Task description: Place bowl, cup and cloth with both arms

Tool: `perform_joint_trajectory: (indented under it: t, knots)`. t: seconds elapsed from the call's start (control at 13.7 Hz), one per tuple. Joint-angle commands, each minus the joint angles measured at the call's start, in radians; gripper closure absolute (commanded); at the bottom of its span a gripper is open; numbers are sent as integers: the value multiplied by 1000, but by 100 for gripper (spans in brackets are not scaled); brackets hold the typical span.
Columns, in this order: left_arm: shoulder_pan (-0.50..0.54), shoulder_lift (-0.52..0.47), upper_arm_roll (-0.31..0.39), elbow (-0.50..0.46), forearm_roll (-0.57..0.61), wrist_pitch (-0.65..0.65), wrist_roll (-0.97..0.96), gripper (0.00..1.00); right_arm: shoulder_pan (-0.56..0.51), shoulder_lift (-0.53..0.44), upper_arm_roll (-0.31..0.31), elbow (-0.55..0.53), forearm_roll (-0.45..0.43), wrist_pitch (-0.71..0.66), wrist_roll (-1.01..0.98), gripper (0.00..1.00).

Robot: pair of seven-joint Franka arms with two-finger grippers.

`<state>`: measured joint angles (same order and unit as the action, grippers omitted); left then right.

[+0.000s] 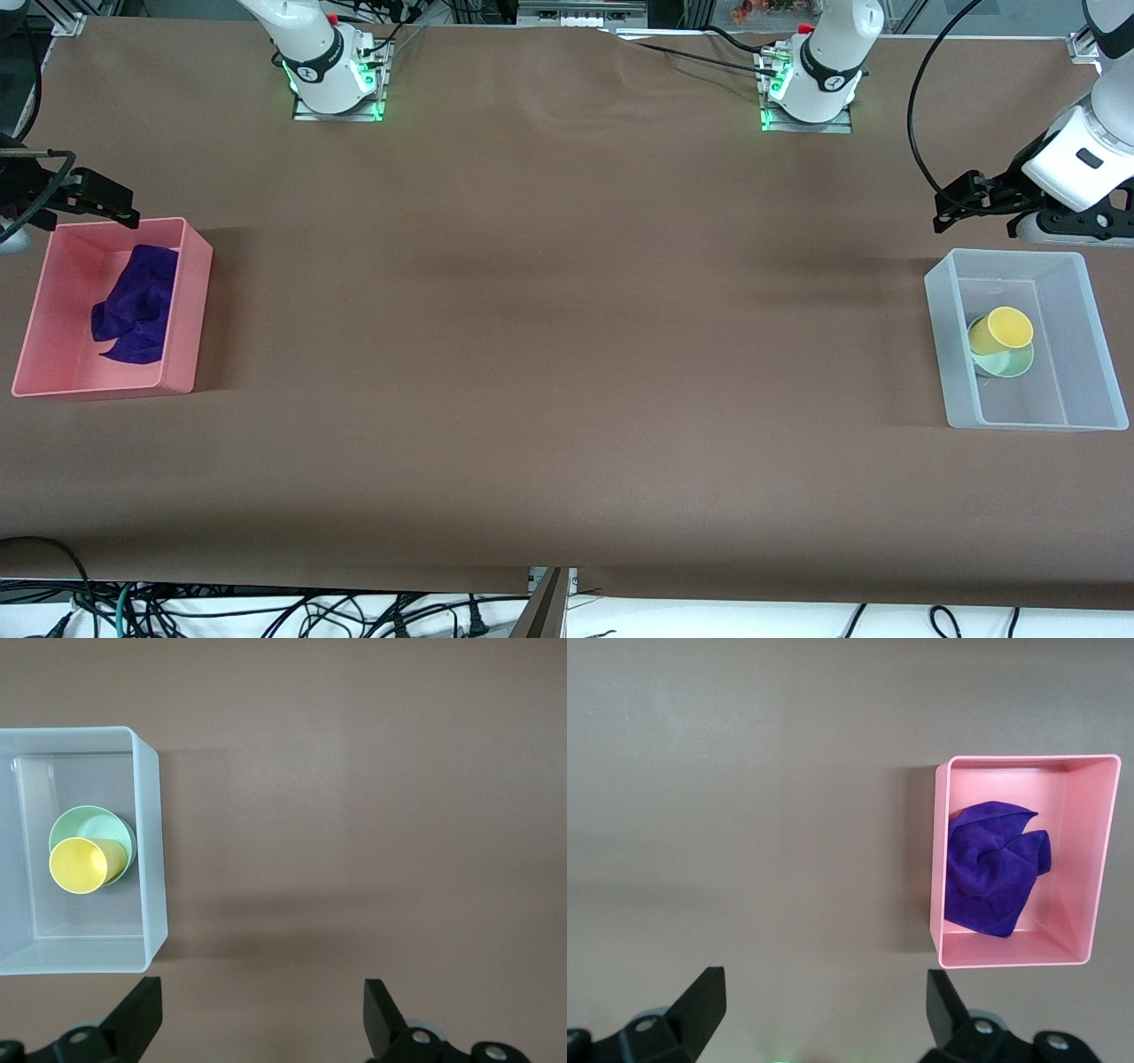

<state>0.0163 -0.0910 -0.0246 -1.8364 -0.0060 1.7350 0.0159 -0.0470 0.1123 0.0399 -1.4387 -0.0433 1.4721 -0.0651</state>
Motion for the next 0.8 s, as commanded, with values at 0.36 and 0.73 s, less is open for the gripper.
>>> perform_joint_trajectory:
  t: [0.36, 0.73]
  knots:
    - [-21, 91, 6, 126, -5, -88, -10, 0, -7, -5, 2, -2, 19, 4, 7, 0]
    - [-24, 91, -1, 128, -5, -94, -10, 0, -7, -5, 0, -2, 19, 4, 7, 0]
